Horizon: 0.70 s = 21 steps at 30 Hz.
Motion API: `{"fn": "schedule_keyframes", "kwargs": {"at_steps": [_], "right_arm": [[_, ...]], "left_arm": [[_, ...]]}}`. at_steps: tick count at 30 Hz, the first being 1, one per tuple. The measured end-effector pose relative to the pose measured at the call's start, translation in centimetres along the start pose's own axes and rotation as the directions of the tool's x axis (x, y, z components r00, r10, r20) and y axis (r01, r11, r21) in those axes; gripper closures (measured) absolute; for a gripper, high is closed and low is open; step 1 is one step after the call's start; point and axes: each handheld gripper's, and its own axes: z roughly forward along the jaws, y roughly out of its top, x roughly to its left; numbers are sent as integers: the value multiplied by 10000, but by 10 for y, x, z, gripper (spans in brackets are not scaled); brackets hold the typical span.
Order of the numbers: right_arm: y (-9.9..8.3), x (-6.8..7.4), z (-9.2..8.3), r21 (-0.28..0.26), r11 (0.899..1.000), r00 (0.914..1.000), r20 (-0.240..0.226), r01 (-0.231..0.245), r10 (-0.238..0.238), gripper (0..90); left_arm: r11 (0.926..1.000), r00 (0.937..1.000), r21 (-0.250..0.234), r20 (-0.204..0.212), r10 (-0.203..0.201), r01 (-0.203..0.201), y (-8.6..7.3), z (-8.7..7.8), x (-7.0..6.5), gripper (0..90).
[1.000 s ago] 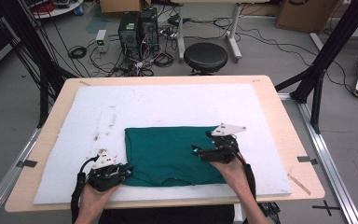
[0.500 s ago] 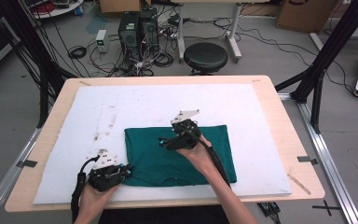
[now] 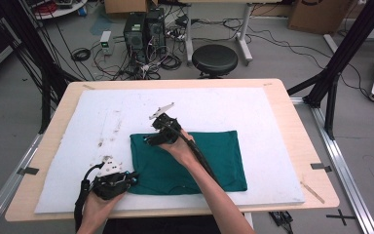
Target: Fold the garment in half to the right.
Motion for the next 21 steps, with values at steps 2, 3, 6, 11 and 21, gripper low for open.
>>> {"fn": "schedule_keyframes", "kwargs": {"at_steps": [2,3,6,11,21], "right_arm": [[5,0,9,146,9998,9999,0,-102,102,385],[7,-1,13,168,9997,9999,-22,-158,158,389],[12,0,24,364,9991,9997,-142,-210,215,417],[16,0,36,506,9987,9986,-520,58,-32,444],[26,2,59,986,9951,9925,-1210,-77,197,457]], "left_arm": [[10000,10000,-30,-43,-1,1,0,0,-1,820],[10000,10000,-23,-49,11,-12,0,0,-1,820],[10000,10000,-7,-66,34,-34,0,0,-1,820],[10000,10000,-16,-50,23,-23,0,0,-1,819],[10000,10000,-19,-66,38,-38,0,0,-1,818]]}}
